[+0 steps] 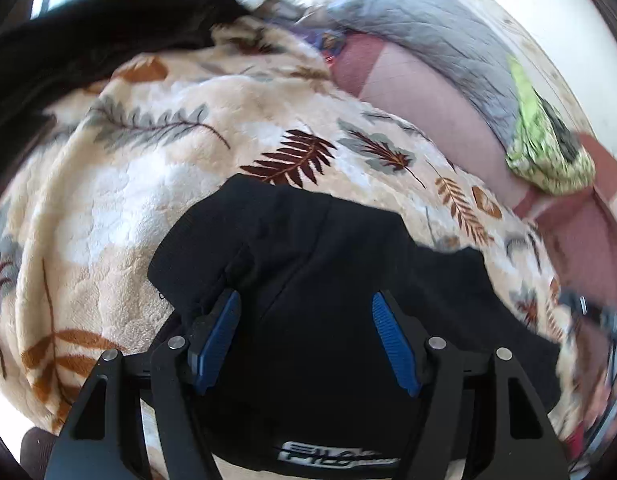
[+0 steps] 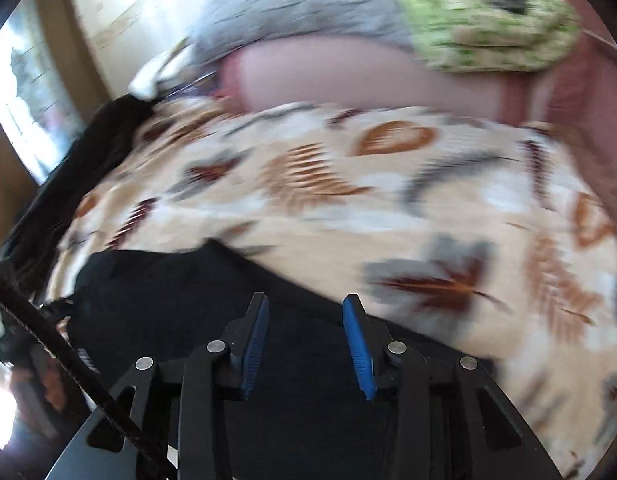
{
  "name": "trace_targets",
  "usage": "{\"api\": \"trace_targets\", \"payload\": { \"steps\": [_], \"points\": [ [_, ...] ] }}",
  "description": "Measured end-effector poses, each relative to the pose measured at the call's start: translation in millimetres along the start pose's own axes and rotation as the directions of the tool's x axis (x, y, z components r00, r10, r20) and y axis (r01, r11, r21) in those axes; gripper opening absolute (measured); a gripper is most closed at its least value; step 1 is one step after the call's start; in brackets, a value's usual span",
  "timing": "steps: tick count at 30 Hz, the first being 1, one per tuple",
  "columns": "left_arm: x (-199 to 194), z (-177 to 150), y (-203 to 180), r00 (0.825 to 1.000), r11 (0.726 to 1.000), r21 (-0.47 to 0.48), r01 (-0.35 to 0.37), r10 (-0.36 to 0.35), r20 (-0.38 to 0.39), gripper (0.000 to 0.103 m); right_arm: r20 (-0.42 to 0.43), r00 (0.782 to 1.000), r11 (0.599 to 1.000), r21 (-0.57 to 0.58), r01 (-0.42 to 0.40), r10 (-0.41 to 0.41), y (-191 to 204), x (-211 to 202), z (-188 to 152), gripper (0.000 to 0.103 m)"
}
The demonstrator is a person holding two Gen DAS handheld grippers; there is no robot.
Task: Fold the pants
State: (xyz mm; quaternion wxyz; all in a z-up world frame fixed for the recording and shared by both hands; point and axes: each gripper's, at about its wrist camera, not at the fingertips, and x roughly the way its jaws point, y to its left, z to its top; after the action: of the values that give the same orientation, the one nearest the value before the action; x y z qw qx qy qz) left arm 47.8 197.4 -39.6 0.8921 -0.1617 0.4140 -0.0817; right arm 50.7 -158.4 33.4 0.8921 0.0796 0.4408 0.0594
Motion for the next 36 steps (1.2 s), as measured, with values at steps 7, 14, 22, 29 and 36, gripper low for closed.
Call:
{"api": "trace_targets", "payload": {
  "steps": [7,14,22,29,36],
  "points": [
    [4.7,-12.8,-18.4,0.994,0.986,0.135,-0.100,0.093,0.061,0.071,-0.203,0.965,0.983,-0.048,-0.178,0.165,93.8,128.7,35.4,0.042],
    [-1.9,-9.6,-14.3,0.996,0.992,0.109,-0.060,0.053,0.073,0.072,-0.231,0.947,0.973,-0.101,0.207,-0.225,61.3,181.8,73.2,0.044],
    [-76.3,1.2,61.4,0.910,0.949,-0.280,-0.146,0.240,0.339,0.087,-0.131,0.991,0.987,-0.159,0.002,-0.024,126.6,106.5,79.0,0.044],
    [-91.1,-6.5,131.8,0.904,0.810,-0.581,-0.085,0.308,0.297,0.088,-0.236,0.944,0.922,-0.258,-0.288,0.229,238.0,105.8,33.6,0.044],
    [-86.7,-7.0,137.7,0.912,0.797,-0.601,-0.065,0.292,0.287,0.088,-0.320,0.908,0.836,-0.390,-0.387,0.271,309.4,121.1,-23.1,0.043]
  ]
}}
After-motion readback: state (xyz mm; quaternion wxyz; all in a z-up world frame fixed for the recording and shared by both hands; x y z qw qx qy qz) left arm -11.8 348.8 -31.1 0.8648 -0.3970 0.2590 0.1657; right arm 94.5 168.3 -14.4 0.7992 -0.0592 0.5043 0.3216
